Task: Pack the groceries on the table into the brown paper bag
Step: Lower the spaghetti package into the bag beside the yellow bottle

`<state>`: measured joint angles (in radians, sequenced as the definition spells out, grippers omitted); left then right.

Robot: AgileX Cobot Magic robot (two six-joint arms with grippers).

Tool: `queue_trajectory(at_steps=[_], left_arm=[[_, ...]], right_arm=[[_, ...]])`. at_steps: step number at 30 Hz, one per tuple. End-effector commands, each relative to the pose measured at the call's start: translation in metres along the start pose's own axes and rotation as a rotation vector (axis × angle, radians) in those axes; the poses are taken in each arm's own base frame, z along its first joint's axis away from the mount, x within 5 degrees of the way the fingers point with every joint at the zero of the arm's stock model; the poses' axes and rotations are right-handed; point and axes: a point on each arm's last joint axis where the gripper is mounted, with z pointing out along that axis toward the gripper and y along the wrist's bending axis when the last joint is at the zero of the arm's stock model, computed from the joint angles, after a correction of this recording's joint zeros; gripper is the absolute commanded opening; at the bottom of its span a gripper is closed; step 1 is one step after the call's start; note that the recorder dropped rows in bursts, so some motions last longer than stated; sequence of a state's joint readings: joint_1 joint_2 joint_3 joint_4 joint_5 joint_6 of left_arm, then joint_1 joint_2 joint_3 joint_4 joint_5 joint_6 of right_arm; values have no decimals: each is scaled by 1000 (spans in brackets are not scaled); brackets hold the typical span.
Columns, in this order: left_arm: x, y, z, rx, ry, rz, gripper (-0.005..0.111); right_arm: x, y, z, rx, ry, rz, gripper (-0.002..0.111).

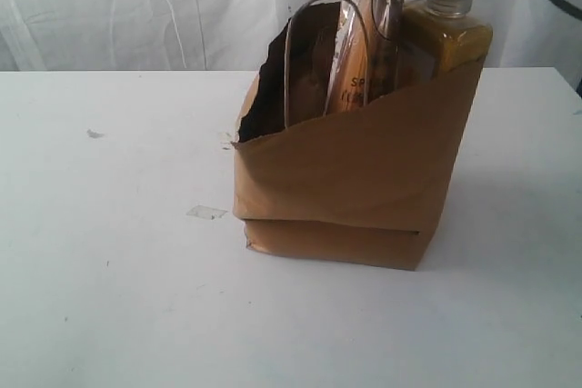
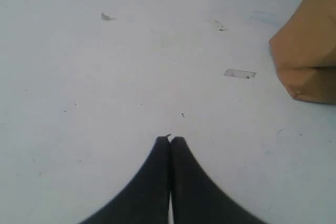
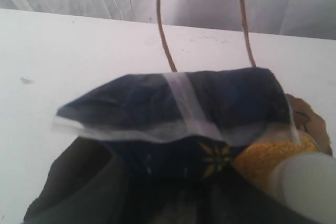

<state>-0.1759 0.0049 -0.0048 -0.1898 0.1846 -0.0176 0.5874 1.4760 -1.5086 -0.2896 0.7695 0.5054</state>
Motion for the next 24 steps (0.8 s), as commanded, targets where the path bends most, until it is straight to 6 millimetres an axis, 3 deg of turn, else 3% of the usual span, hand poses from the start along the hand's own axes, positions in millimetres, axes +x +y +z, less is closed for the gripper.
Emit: queue_trajectory(at_steps=[1, 11, 24], left_arm=[[2, 0, 0, 0, 2, -12, 0], [2, 0, 0, 0, 2, -12, 0], [2, 0, 0, 0, 2, -12, 0]], right_arm=[[3, -6, 1, 11, -40, -58, 0], [13, -6, 10, -3, -27, -66, 0], [-12, -2, -6, -21, -145, -97, 0]])
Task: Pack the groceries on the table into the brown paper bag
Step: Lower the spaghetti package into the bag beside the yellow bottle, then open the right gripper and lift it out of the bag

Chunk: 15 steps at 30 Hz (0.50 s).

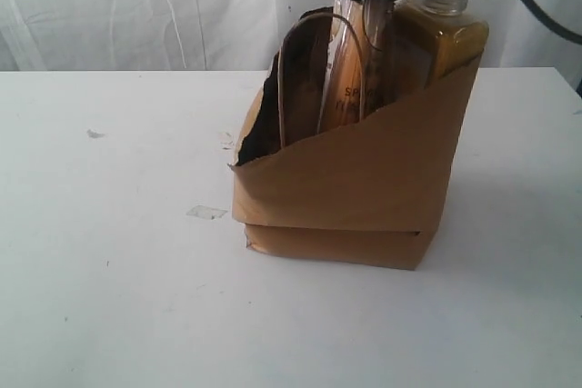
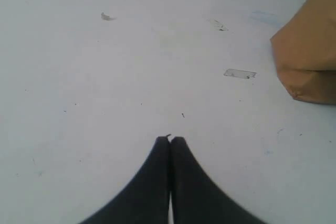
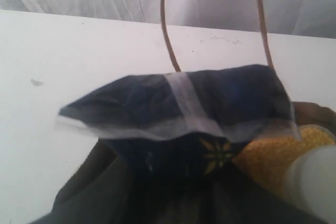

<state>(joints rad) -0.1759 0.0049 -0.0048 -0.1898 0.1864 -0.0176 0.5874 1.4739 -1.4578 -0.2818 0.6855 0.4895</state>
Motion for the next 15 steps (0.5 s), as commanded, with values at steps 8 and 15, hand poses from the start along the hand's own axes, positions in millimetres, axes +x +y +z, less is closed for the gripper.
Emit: queue_trajectory(at_steps=[8, 15], left_arm=[[1, 0, 0, 0, 0, -12, 0], [1, 0, 0, 0, 0, -12, 0]], right_arm=[[-9, -5, -12, 20, -9, -122, 25], [-6, -7, -12, 37, 29, -138, 69]])
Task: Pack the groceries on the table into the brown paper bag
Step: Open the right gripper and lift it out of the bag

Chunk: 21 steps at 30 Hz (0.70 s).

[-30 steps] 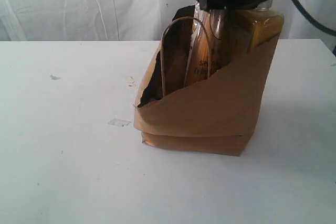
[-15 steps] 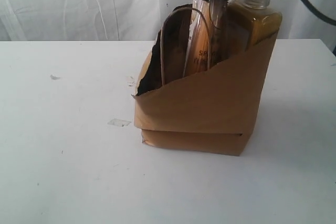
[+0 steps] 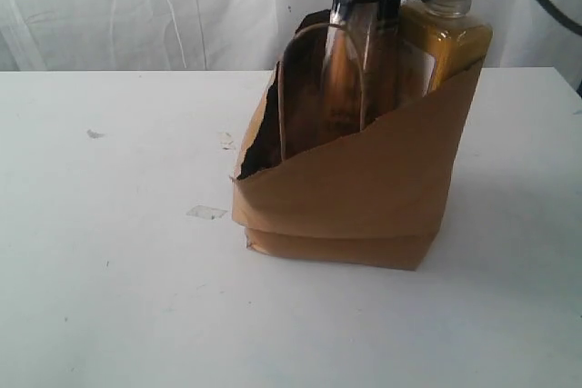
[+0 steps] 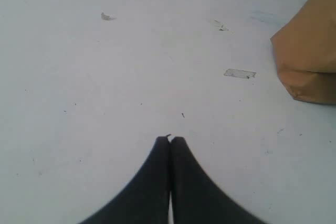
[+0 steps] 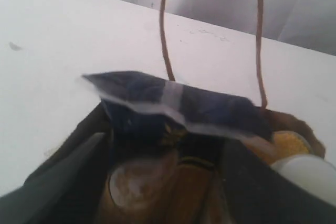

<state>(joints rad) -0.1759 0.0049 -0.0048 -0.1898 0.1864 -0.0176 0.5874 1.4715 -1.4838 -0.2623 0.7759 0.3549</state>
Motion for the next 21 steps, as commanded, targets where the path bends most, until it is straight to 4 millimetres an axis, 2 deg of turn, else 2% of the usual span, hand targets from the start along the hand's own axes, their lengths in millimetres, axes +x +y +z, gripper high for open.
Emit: queue_trajectory(at_steps=[1, 11, 21], left_arm=[[1, 0, 0, 0, 0, -12, 0], [1, 0, 0, 0, 0, -12, 0], [1, 0, 0, 0, 0, -12, 0]], right_arm=[[-5, -6, -7, 20, -31, -22, 69], [-6, -6, -9, 23, -39, -26, 69], [-10, -11, -30, 32, -89, -32, 68]])
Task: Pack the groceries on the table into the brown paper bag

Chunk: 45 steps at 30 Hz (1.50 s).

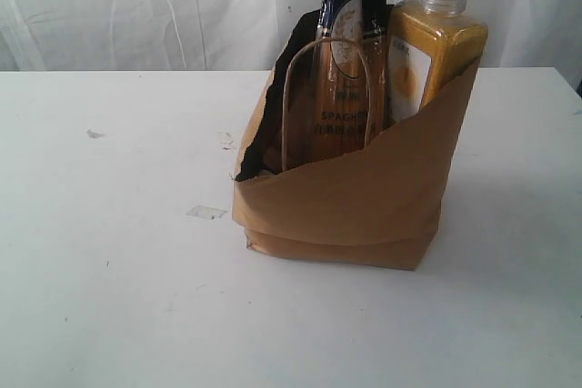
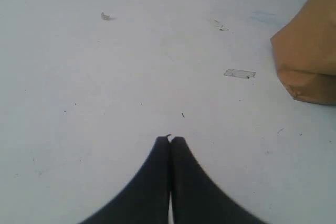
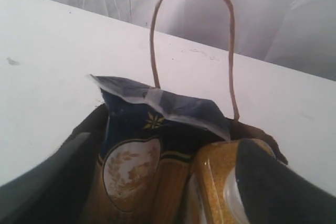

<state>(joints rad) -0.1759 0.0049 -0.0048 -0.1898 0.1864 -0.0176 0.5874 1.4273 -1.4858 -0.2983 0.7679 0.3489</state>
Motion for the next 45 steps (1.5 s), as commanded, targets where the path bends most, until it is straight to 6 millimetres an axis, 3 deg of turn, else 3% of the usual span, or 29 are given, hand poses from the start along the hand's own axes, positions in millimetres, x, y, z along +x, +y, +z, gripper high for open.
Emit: queue_trajectory(at_steps=[1, 6, 10, 12, 18, 24, 27, 29, 33, 35, 37, 40, 42, 43, 45], left_arm=[[1, 0, 0, 0, 0, -12, 0], [1, 0, 0, 0, 0, -12, 0], [1, 0, 0, 0, 0, -12, 0], [1, 0, 0, 0, 0, -12, 0], [1, 0, 0, 0, 0, -12, 0], [1, 0, 0, 0, 0, -12, 0], [1, 0, 0, 0, 0, -12, 0], [1, 0, 0, 0, 0, -12, 0], [1, 0, 0, 0, 0, -12, 0], [1, 0, 0, 0, 0, -12, 0], [1, 0, 0, 0, 0, -12, 0], [1, 0, 0, 0, 0, -12, 0], [1, 0, 0, 0, 0, -12, 0], [1, 0, 0, 0, 0, -12, 0], [1, 0, 0, 0, 0, -12, 0]], right_arm=[[-5, -7, -13, 19, -33, -10, 68], [-10, -13, -40, 24, -97, -7, 58], [-11, -19, -73, 18, -166, 9, 38], [-3, -25, -94, 14, -199, 20, 22], [27, -36, -138, -8, -242, 48, 1], [68, -43, -187, -118, -309, 136, 0], [108, -52, -216, -133, -301, 149, 0], [124, -59, -236, -129, -300, 160, 0], [137, -67, -262, -141, -407, 188, 0], [147, -72, -254, -67, -407, 147, 0], [156, -74, -228, 17, -381, 81, 0], [162, -57, -187, -79, -539, 13, 0], [177, -48, -156, -131, -542, -16, 0], [197, -42, -132, -165, -530, -35, 0], [235, -36, -107, -222, -552, -60, 0]])
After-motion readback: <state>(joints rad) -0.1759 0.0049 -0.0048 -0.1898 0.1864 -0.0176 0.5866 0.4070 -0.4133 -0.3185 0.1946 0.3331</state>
